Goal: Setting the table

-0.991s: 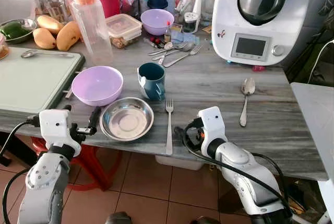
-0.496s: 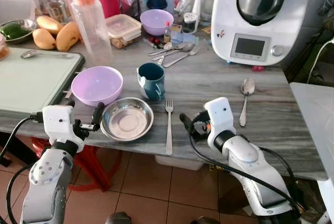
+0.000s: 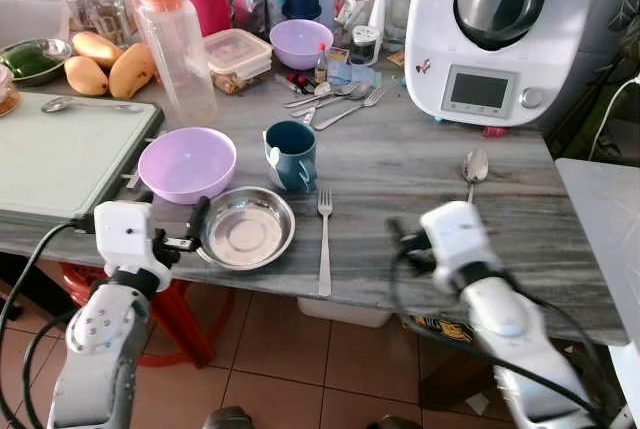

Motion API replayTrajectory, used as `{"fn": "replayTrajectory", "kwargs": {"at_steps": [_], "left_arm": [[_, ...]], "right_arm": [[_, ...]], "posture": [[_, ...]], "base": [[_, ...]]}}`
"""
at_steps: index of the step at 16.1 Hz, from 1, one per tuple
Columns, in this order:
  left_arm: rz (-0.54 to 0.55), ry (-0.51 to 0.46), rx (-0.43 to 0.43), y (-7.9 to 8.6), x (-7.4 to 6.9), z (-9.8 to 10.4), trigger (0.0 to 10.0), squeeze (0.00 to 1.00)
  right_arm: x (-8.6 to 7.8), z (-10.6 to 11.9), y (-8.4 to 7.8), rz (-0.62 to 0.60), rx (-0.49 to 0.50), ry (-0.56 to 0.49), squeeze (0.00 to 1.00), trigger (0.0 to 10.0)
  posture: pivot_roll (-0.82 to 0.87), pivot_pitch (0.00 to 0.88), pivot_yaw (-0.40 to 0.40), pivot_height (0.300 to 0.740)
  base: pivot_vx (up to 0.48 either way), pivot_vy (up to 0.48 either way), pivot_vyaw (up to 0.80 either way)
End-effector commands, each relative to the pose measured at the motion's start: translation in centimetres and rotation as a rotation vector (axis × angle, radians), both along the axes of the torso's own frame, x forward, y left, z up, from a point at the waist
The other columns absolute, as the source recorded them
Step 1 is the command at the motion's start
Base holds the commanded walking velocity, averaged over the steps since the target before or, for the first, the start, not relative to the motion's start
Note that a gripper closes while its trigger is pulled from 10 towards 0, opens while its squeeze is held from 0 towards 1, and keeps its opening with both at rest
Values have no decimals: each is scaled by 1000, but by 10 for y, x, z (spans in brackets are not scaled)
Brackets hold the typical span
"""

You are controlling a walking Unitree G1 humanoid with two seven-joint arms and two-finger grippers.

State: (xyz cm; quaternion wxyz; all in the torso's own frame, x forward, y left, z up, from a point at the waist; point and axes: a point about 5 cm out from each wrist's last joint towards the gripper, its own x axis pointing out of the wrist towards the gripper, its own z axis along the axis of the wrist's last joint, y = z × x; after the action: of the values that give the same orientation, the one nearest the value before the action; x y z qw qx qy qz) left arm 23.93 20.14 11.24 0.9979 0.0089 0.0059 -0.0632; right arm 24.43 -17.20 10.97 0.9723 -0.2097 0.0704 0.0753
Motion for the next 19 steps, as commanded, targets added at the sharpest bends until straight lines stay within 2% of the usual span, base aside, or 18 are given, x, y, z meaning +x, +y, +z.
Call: {"fn": "replayTrajectory", "kwargs": {"at_steps": [1,2,3,5,6,7,9,10,11,12,14,15,16,17,18,19], "left_arm": [[-12,-17,7,-4,2,3,10000,0],[-14,-18,6,-5,3,3,10000,0],[-19,-16,4,-6,3,4,10000,0],[-22,-16,3,-7,3,4,10000,0],[-35,-11,5,-10,1,4,10000,0],[-37,-10,6,-10,1,4,10000,0],[-53,1,17,-9,-2,5,10000,0],[-64,5,29,-8,-4,6,10000,0],[-66,6,34,-6,-4,7,10000,0],[-69,9,43,-4,-5,8,10000,0],[-78,18,59,0,-7,10,10000,0],[-82,23,73,3,-7,12,10000,0],[-85,25,81,5,-8,13,10000,0],[-90,26,87,6,-7,15,10000,0],[-97,28,96,8,-6,17,10000,0],[-95,28,98,9,-6,18,10000,0]], "right_arm": [[0,-7,-18,-92,11,32,1000,10000],[3,-9,-23,-107,37,42,1000,10000],[15,-6,-26,-91,73,34,1000,10000],[21,-4,-26,-83,85,31,1000,10000],[37,-1,-28,-98,181,53,1000,10000],[41,0,-29,-104,204,54,1000,10000],[58,9,-35,-133,278,49,875,10000],[66,12,-41,-174,336,43,776,10000],[68,15,-44,-181,338,33,698,10000],[70,16,-47,-195,331,24,663,10000],[74,17,-56,-249,395,24,627,10000],[77,15,-59,-256,414,29,557,7059],[79,13,-60,-262,442,38,553,118],[82,10,-60,-264,465,51,325,0],[86,7,-61,-267,487,70,0,2196],[87,5,-62,-273,479,86,0,7725]], "posture": [[16,0,1,740],[14,0,5,740],[12,0,14,740],[11,2,16,740],[20,24,31,740],[20,24,31,740],[38,51,49,740],[47,59,55,740],[59,69,64,740],[66,76,71,740],[80,85,84,740],[100,92,102,740],[106,93,107,740],[114,94,112,740],[118,94,112,740],[122,95,114,740]], "base": [[0,0,0],[0,0,0],[0,0,0],[0,0,0],[0,0,0],[0,0,0],[0,0,0],[0,0,0],[0,0,0],[0,0,0],[0,0,0],[0,0,0],[0,0,0],[0,0,0],[0,0,0],[0,0,0]]}}
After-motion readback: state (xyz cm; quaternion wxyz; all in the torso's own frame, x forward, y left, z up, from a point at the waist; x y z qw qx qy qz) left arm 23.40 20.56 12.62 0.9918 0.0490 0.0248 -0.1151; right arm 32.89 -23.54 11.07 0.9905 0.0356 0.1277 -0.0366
